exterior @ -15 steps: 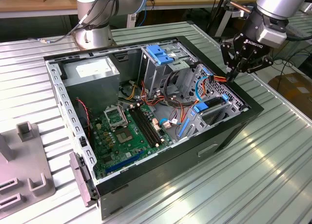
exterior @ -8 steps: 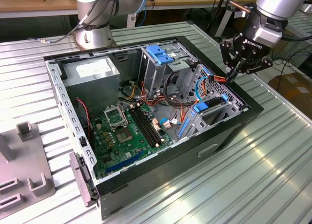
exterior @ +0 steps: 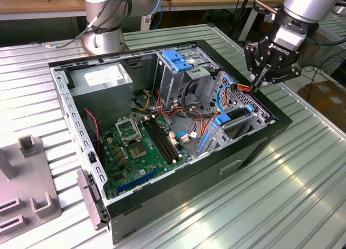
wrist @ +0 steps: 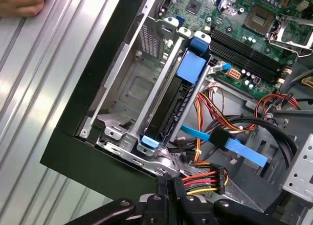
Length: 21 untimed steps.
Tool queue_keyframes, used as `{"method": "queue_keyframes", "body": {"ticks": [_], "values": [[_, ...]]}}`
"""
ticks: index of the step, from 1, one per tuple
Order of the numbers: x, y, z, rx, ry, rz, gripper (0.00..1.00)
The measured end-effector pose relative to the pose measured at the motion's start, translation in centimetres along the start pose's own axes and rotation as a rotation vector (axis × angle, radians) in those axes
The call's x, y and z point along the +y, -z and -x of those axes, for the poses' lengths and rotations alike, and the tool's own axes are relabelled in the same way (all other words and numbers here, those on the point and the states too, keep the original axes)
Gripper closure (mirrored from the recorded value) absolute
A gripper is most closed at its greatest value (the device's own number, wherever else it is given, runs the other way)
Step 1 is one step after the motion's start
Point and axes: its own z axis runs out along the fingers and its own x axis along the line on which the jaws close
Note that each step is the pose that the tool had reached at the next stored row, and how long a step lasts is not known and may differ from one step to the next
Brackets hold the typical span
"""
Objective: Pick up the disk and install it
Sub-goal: 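Insert the first disk wire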
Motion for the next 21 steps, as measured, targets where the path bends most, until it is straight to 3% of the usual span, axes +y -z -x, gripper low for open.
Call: {"method": "queue_keyframes", "body": {"ticks": [4, 9, 12, 21], "values": [[0.38, 0.00, 0.16, -0.0001, -0.008, 0.0002, 0.84], [1.53, -0.01, 0.71, -0.0001, -0.008, 0.0001, 0.84], [1.64, -0.01, 0.75, -0.0002, -0.013, 0.0001, 0.84], [1.64, -0.05, 0.77, -0.0012, -0.153, 0.0027, 0.84]]}}
